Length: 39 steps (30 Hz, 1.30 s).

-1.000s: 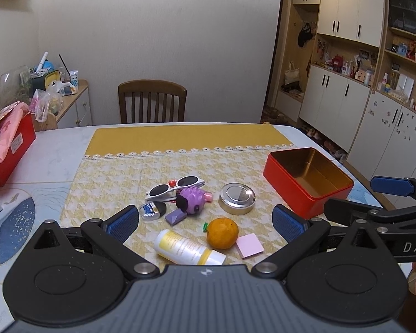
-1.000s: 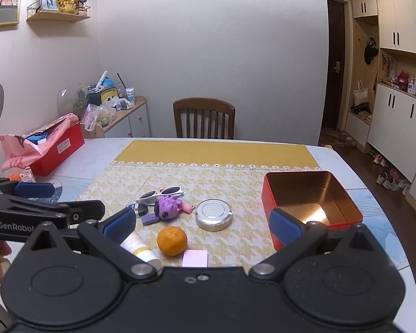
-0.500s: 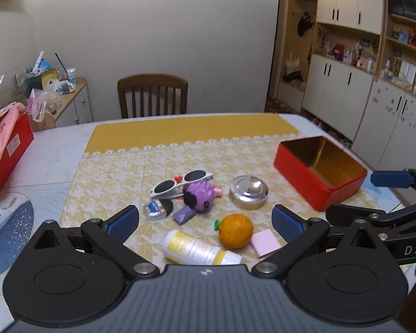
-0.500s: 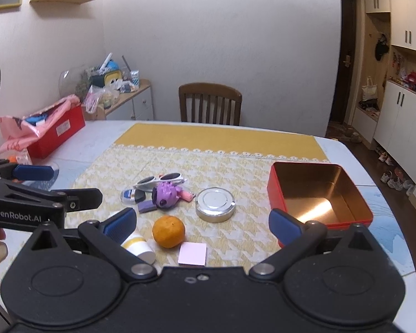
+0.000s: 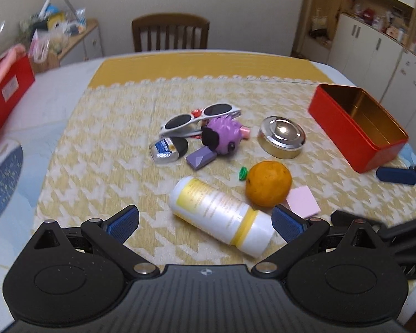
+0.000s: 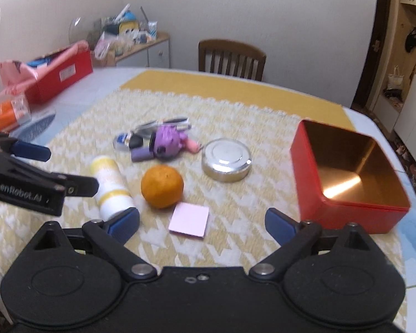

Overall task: Organize rigid objects
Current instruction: 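Grasp the pill bottle with the left gripper while the right gripper grasps the pink note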

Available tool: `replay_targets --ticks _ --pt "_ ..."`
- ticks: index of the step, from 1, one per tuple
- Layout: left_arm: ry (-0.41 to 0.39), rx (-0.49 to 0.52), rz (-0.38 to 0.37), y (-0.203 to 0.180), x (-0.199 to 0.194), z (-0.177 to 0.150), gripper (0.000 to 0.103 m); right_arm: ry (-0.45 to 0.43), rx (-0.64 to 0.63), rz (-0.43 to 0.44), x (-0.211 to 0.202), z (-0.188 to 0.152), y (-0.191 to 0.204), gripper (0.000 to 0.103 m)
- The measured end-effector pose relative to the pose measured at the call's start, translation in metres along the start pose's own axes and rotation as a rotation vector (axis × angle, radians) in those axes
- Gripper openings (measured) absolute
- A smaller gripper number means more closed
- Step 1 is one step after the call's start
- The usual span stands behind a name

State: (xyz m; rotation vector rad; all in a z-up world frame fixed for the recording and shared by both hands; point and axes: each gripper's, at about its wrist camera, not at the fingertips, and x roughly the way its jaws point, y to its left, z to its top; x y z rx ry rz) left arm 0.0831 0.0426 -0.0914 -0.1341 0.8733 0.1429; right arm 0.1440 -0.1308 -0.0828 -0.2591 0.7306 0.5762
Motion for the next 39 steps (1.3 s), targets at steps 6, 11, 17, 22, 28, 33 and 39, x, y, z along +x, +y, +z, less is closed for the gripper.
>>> replay_targets --ticks 6,11,17,22,28,33,39 --pt "0.09 -0.067 0.036 0.003 0.029 0.011 0.095 0.051 -0.029 0.023 0.031 0.001 -0.002 0.085" --pt "0.14 -0.141 0.038 0.009 0.045 0.017 0.094 0.104 -0.04 0.044 0.053 0.0 -0.002 0.08" --pt "0.185 -0.189 0.032 0.006 0.059 0.021 0.094 0.142 -0.052 0.055 0.069 0.001 0.005 0.077" --pt "0.212 -0.227 0.012 0.01 0.069 0.018 0.093 0.173 -0.044 0.053 0.08 0.002 0.006 0.069" --pt "0.196 -0.215 0.014 0.014 0.069 0.017 0.078 0.18 -0.03 0.067 0.083 0.004 0.006 0.059" --pt "0.183 -0.217 -0.004 0.021 0.066 0.014 0.078 0.181 -0.009 0.06 0.081 0.004 0.004 0.045" --pt "0.162 -0.18 0.016 0.024 0.061 0.01 0.049 0.178 -0.004 0.047 0.076 0.002 0.001 0.04"
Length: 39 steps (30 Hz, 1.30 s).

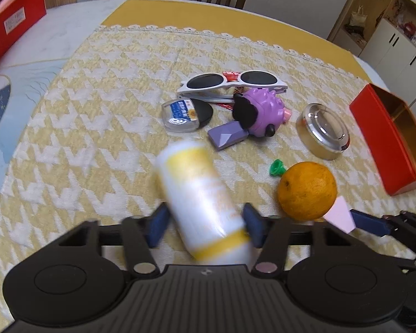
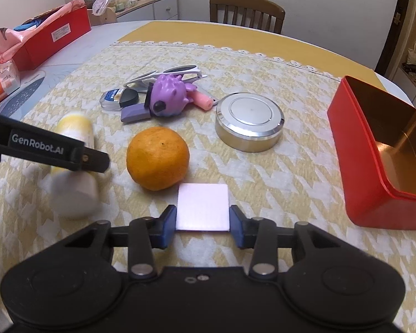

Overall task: Organize rigid objects
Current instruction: 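Grasp the pill bottle with the left gripper while the right gripper grasps the pink note, then carry both items into the red tin and open both grippers to release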

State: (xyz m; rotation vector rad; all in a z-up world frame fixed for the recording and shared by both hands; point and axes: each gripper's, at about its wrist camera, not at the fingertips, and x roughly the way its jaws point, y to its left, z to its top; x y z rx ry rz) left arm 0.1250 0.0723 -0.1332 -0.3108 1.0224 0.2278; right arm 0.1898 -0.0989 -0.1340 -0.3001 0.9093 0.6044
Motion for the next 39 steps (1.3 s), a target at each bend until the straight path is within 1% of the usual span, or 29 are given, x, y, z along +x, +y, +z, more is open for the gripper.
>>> replay_targets --ticks 1,4,12,20,25,31,39 --pt "-0.003 0.007 0.001 0.001 0.0 0.0 0.048 0.0 0.002 0.0 -0.001 -0.001 0.0 0.04" --pt "-0.012 0.017 -0.013 0.006 -0.002 -0.003 0.048 -0.004 0.009 -0.005 -0.004 -0.004 -0.002 0.04" --pt "-0.037 0.018 0.007 0.017 -0.009 -0.008 0.047 -0.035 0.032 -0.021 -0.02 -0.01 -0.008 0.04" --pt "-0.084 0.016 -0.004 0.021 -0.034 -0.005 0.047 -0.081 0.069 -0.026 -0.047 -0.008 -0.023 0.04" --pt "-0.104 0.042 -0.031 0.008 -0.053 0.003 0.047 -0.121 0.088 -0.044 -0.066 -0.001 -0.038 0.04" --pt "-0.11 0.095 -0.081 -0.019 -0.069 0.014 0.047 -0.178 0.124 -0.08 -0.086 0.011 -0.064 0.04" --pt "-0.129 0.178 -0.166 -0.068 -0.077 0.037 0.047 -0.22 0.155 -0.114 -0.102 0.018 -0.102 0.04"
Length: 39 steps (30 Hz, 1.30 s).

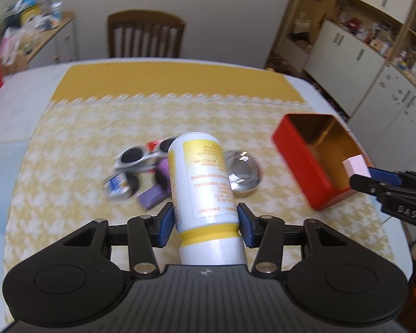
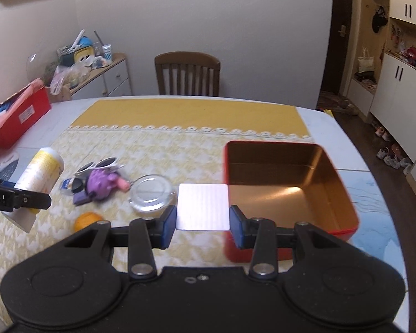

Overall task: Organize rigid objects
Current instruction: 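Carry both items into the red tin and open both grippers to release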

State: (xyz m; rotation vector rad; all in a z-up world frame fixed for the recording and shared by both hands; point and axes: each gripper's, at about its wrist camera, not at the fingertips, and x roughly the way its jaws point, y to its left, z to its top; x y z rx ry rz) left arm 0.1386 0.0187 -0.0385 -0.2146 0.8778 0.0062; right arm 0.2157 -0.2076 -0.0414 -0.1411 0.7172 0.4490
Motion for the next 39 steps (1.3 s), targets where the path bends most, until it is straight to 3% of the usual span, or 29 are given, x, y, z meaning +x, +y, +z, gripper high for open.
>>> replay_targets --ticks 9,17,30,39 --pt "-0.012 0.107 -0.098 -0.071 0.032 0.043 0.047 -0.002 0.01 -0.07 0.004 0.003 -0.046 0.04" --pt "0.037 0.165 -0.162 -0.13 0.083 0.068 0.047 0.019 -0.005 -0.089 0.019 0.004 -0.079 0.04" --pt "0.122 0.178 -0.142 -0.181 0.171 0.093 0.048 0.108 -0.071 -0.048 0.063 0.004 -0.112 0.04" --pt "0.227 0.214 -0.115 -0.202 0.225 0.094 0.048 0.213 -0.117 -0.009 0.097 0.0 -0.124 0.039"
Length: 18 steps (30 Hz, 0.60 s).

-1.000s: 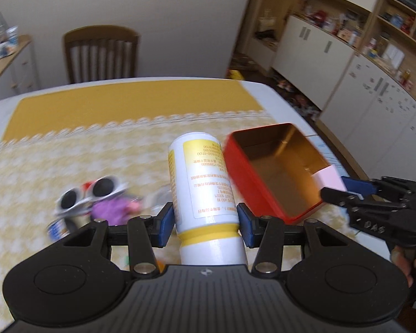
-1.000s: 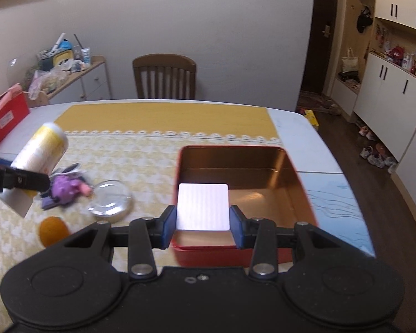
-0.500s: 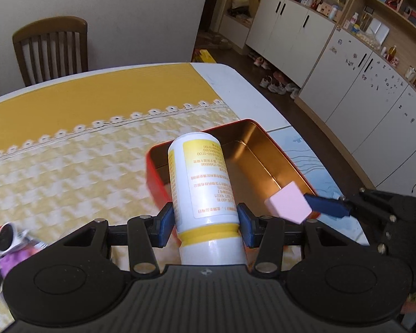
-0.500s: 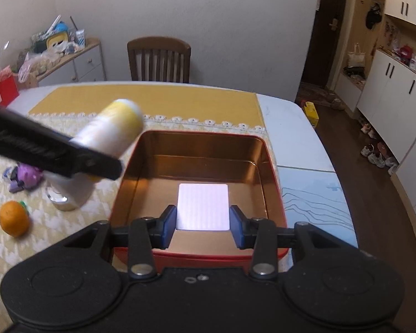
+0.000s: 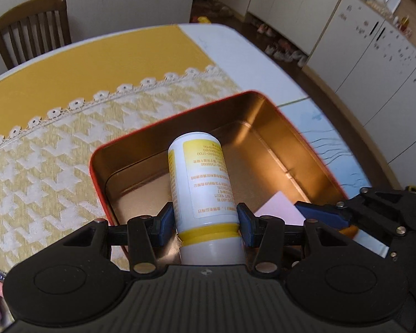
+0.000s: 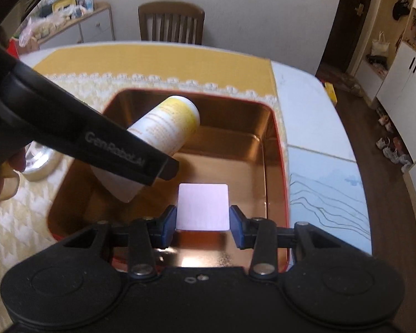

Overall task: Organize rigid objects
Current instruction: 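Carry both items into the red tin and open both grippers to release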

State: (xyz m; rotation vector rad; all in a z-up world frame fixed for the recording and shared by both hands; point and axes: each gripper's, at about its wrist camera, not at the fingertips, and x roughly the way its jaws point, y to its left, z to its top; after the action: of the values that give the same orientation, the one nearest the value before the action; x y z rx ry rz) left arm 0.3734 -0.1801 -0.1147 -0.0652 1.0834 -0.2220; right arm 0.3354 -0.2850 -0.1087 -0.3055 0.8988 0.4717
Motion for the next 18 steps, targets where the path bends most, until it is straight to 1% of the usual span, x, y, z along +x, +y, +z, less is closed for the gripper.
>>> replay_targets --ticks 3,5,10,12,13,14,15,16,17,18 --pt "-0.006 0.017 0.005 -0.004 0.004 0.004 0.048 0.031 0.018 0.016 0.006 0.002 -0.003 0.039" --pt "-0.007 0.023 0.03 -0.006 0.006 0.005 0.048 0.051 0.004 0.014 0.009 0.003 -0.002 0.039" --pt "-0.008 0.071 0.073 -0.011 0.01 0.006 0.048 0.062 -0.032 -0.003 0.014 0.004 0.001 0.04" --pt "-0.006 0.076 0.085 -0.012 0.011 0.005 0.048 0.073 -0.055 -0.011 0.015 0.003 0.004 0.041" --pt "-0.007 0.076 0.088 -0.013 0.01 0.005 0.05 0.08 -0.069 -0.013 0.015 0.003 0.005 0.042" --pt "-0.006 0.073 0.099 -0.013 0.01 0.005 0.051 0.086 -0.074 -0.007 0.017 0.005 0.004 0.044" --pt "-0.003 0.071 0.111 -0.013 0.009 0.006 0.053 0.091 -0.075 0.0 0.016 0.006 0.004 0.052" --pt "-0.007 0.073 0.121 -0.012 0.007 0.006 0.056 0.09 -0.074 0.001 0.015 0.006 0.004 0.062" --pt "-0.015 0.073 0.129 -0.011 0.005 0.005 0.057 0.086 -0.074 0.001 0.012 0.006 0.004 0.066" --pt "-0.024 0.071 0.131 -0.009 0.002 0.005 0.058 0.08 -0.077 0.007 0.011 0.007 0.005 0.068"
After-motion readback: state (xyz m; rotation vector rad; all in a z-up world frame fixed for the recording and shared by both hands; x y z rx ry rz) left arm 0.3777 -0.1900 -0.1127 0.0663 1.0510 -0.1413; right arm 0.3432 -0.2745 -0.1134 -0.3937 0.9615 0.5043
